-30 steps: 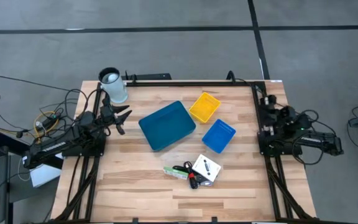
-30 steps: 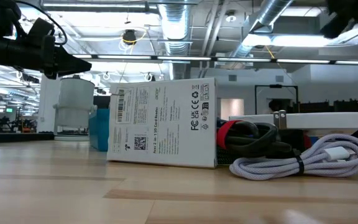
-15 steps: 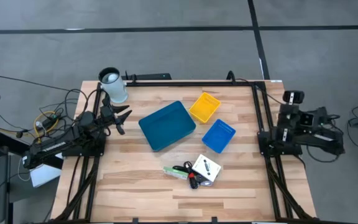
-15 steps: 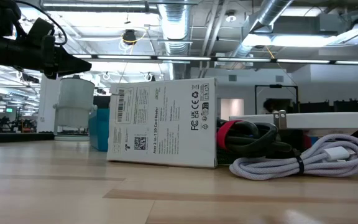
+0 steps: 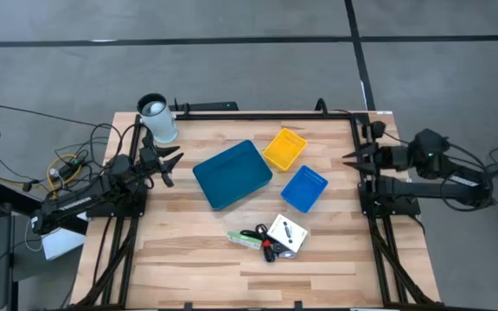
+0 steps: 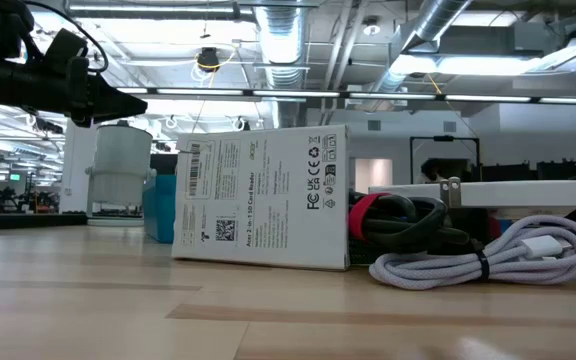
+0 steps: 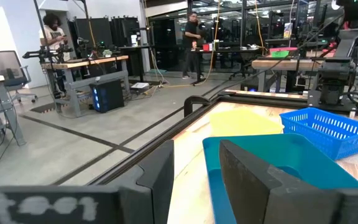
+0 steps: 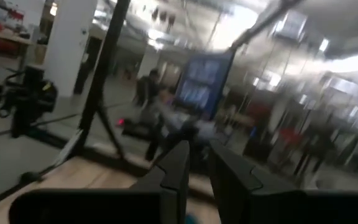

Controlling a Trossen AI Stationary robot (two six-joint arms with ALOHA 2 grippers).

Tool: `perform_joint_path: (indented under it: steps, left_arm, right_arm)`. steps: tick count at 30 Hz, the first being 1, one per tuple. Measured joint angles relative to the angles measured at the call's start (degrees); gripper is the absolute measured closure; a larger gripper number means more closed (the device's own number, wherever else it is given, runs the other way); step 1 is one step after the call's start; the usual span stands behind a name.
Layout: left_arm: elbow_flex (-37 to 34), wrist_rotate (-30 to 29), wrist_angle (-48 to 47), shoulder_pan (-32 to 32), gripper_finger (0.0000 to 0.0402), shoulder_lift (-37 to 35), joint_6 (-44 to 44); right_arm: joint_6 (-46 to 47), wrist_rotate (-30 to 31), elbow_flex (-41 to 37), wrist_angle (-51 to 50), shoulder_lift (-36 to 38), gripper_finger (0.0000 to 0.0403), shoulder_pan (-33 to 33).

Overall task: Pick and place items into bin
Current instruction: Put the right card reader box into the yellow bin

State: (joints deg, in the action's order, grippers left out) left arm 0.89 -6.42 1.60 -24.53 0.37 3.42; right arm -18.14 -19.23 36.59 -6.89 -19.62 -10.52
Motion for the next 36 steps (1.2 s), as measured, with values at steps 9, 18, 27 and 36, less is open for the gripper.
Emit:
perform_joint_path:
  steps: [9,18,27,36]
  left_arm:
    - [0.0,0.0,0.0,0.0,0.0282,0.0,0.0]
    - [0.0,0.0,0.0,0.0,0.0282,0.0,0.0]
    - [0.0,0.0,0.0,0.0,0.0282,0.0,0.0]
    - [0.0,0.0,0.0,0.0,0.0282,0.0,0.0]
  right_arm:
    - [18.5,-0.6,0.4,-16.7,0.2,0.0348,0.0]
    - [34.3,-1.9,0.4,-35.0,0.1,0.0348,1.2]
    - [47.9,-1.5,-10.8,-25.4,0.5,0.0348,10.7]
    - [63.0,7.8,-15.8,-20.2,0.9,0.0357,21.7]
